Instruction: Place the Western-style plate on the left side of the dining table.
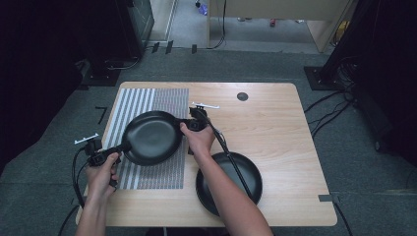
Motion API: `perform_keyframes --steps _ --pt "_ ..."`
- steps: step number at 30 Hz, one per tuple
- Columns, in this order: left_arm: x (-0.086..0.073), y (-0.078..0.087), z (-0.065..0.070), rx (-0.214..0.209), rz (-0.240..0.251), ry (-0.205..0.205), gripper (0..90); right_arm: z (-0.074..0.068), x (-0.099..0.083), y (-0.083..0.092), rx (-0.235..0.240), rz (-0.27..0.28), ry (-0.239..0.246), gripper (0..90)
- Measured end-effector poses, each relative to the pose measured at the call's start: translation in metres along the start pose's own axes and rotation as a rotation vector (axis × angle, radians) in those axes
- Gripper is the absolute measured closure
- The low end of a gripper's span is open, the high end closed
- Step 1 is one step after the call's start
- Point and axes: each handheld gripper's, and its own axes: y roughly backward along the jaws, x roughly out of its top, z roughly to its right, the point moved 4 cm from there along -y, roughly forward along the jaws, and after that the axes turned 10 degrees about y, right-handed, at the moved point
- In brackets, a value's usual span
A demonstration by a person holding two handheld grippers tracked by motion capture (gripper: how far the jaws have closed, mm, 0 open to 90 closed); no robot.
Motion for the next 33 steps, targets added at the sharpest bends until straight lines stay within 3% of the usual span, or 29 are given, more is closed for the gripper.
perform_keyframes --steps 5,10,17,22,33 --pt "0.005 -0.011 -0.009 0.011 -0.008 0.01 73.7 0.003 0.006 -0.014 -0.011 -0.016 0.015 82.6" --pt "0.009 -0.02 -0.011 0.029 -0.004 0.012 73.6 0.013 0.011 -0.028 -0.013 -0.038 -0.001 82.5" --pt "0.013 -0.029 -0.018 0.052 0.008 0.051 73.6 0.019 0.014 -0.044 -0.031 -0.068 0.005 82.3" --pt "0.016 -0.031 -0.019 0.066 0.038 0.064 73.9 0.021 0.016 -0.054 -0.032 -0.063 0.026 82.5" --pt "0.022 -0.035 -0.022 0.076 0.05 0.083 73.5 0.021 0.023 -0.068 -0.03 -0.03 0.08 81.9"
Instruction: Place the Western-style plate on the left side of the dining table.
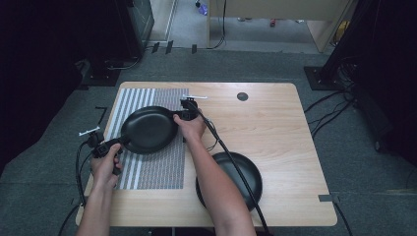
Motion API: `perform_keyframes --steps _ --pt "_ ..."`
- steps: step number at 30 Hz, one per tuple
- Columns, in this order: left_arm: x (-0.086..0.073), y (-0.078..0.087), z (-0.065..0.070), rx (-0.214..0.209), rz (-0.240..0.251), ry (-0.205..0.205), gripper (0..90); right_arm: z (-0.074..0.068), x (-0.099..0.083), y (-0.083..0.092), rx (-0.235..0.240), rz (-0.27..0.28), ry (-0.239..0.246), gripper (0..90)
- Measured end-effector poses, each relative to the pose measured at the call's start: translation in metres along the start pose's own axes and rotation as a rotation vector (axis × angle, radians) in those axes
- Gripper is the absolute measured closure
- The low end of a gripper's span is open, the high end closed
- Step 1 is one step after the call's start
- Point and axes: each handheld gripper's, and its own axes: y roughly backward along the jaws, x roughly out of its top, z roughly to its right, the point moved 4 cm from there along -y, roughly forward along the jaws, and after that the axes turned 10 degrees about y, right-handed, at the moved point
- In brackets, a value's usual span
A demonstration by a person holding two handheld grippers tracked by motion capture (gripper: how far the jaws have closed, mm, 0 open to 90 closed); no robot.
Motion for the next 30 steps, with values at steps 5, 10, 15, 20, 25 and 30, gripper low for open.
perform_keyframes --steps 5,10,15,20,25,30 --pt "0.002 0.001 -0.002 0.011 0.021 0.002 70.4 -0.001 -0.002 -0.008 0.0 0.009 0.008 81.0" --pt "0.004 0.002 -0.007 -0.001 0.02 0.018 69.9 -0.003 -0.003 -0.014 -0.001 0.002 0.009 80.5" --pt "0.002 -0.002 -0.007 -0.026 0.016 -0.006 62.3 0.0 -0.003 -0.015 0.007 -0.022 0.021 80.9" --pt "-0.001 0.0 0.003 0.019 0.022 -0.135 42.8 0.002 0.003 -0.008 0.024 -0.02 -0.042 62.3" --pt "-0.004 0.005 0.008 0.079 -0.008 -0.221 28.3 0.006 0.009 0.01 -0.039 -0.02 0.07 58.5" --pt "-0.004 0.015 0.011 0.102 -0.012 -0.22 13.4 0.009 0.011 0.035 -0.044 0.0 0.122 49.1"
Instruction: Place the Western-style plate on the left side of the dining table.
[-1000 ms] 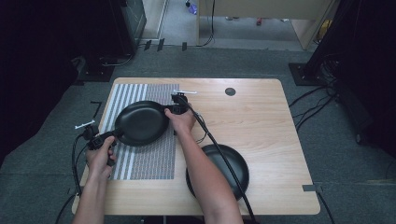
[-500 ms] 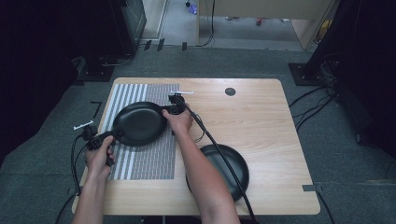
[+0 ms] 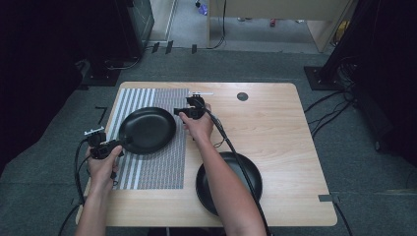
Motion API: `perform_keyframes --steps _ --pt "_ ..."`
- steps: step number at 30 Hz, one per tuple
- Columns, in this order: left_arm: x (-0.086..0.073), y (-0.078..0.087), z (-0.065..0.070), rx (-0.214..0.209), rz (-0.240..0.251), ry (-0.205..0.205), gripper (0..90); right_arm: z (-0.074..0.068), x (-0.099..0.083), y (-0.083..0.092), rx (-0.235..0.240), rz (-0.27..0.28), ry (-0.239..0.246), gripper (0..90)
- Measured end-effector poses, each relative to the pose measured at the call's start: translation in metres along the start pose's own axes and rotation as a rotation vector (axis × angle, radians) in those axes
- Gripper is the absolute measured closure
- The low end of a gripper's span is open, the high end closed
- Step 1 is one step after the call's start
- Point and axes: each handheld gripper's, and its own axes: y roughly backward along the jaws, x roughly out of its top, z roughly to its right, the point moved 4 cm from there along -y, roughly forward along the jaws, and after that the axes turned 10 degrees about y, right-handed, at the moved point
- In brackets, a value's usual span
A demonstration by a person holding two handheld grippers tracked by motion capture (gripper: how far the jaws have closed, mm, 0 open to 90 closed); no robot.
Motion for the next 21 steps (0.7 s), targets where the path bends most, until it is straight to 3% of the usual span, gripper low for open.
perform_keyframes --steps 3,6,10,12,16,21 --pt "0.0 0.007 0.004 0.001 0.016 -0.014 13.1 -0.001 0.0 0.017 0.009 0.01 0.004 43.8" --pt "-0.002 0.014 0.011 -0.04 0.021 -0.031 11.4 -0.003 -0.002 0.033 0.032 0.021 0.02 35.7" --pt "-0.005 0.021 0.019 -0.064 0.041 -0.044 10.3 -0.006 -0.008 0.057 0.044 0.034 0.09 30.4" --pt "-0.007 0.024 0.023 -0.07 0.045 -0.056 10.2 -0.006 -0.011 0.066 0.022 0.034 0.102 30.1" --pt "-0.013 0.028 0.028 -0.075 0.041 -0.078 10.0 -0.003 -0.019 0.087 -0.084 0.028 0.128 28.7" --pt "-0.021 0.034 0.034 -0.071 0.029 -0.105 10.0 0.002 -0.029 0.11 -0.12 0.029 0.133 25.5"
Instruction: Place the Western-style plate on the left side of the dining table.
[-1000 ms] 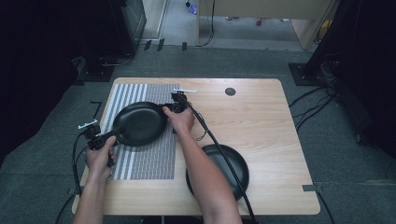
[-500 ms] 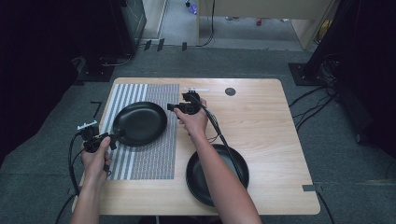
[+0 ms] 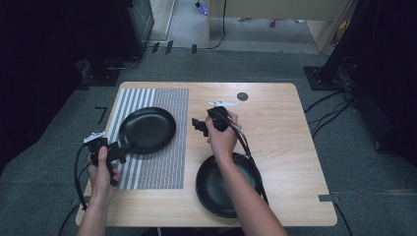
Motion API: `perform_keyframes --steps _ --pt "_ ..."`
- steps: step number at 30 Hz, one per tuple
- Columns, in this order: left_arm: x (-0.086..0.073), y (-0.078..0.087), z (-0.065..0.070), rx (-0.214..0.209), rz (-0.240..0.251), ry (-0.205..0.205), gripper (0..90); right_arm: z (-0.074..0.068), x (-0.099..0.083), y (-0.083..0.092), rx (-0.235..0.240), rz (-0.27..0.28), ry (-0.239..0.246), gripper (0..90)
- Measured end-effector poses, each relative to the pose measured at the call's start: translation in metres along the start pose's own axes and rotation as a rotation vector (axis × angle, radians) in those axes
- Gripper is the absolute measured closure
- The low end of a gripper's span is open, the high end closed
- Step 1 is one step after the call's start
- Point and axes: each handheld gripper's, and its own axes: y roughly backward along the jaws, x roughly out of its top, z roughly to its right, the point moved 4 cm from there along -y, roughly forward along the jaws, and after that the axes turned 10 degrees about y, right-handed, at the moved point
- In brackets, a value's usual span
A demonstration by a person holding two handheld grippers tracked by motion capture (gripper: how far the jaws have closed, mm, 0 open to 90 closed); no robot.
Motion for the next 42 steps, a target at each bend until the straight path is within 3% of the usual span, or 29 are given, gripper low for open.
perform_keyframes --steps 9,18,21,28,35,42 --pt "-0.015 0.015 0.012 0.02 -0.006 -0.035 10.0 0.013 -0.023 0.034 0.011 0.03 -0.007 23.5" --pt "-0.034 0.026 0.017 0.039 -0.02 -0.064 10.0 0.025 -0.052 0.064 -0.006 0.034 0.024 23.8" --pt "-0.041 0.03 0.018 0.039 -0.027 -0.071 10.0 0.031 -0.062 0.073 -0.01 0.035 0.013 23.8" --pt "-0.053 0.039 0.014 0.065 -0.023 -0.084 10.0 0.047 -0.085 0.098 -0.039 0.041 -0.009 23.8" --pt "-0.059 0.042 0.005 0.141 -0.02 -0.102 10.1 0.062 -0.108 0.121 -0.087 0.067 -0.032 23.9" --pt "-0.065 0.044 -0.003 0.173 -0.033 -0.124 10.1 0.084 -0.135 0.144 -0.139 0.075 -0.081 24.2"
